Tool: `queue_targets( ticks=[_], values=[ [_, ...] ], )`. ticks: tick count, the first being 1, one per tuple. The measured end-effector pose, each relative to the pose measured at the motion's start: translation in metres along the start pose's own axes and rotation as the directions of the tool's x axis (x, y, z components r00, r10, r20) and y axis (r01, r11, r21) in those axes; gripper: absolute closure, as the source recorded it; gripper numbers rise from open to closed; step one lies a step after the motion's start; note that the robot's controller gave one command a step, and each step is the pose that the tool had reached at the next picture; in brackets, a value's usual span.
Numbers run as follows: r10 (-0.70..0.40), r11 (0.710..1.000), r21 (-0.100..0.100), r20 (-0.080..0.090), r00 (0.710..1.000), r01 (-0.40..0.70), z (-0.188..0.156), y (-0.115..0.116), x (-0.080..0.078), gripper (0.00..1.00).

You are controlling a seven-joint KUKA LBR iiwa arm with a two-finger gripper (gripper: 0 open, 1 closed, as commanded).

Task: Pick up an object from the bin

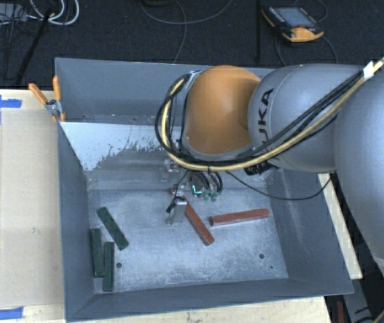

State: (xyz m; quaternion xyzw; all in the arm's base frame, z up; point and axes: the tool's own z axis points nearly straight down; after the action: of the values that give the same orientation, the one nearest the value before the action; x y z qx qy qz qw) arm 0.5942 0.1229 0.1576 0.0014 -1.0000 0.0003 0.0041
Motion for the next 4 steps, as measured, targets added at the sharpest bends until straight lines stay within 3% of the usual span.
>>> queue_targets(
  ticks=[1,2,3,4],
  values=[
    [-0.205,0.979,0.003,0.002,0.979,0.205,0.059,-0.090,0.010,0.00],
    [0.036,0.999,0.000,0.002,0.999,-0.036,0.088,-0.090,0.017,0.00],
    [0.039,0.999,-0.001,0.013,0.999,-0.039,0.086,-0.090,0.014,1.00],
    [-0.318,0.948,0.002,0.011,0.948,0.318,0.086,-0.096,-0.021,1.00]
  ],
)
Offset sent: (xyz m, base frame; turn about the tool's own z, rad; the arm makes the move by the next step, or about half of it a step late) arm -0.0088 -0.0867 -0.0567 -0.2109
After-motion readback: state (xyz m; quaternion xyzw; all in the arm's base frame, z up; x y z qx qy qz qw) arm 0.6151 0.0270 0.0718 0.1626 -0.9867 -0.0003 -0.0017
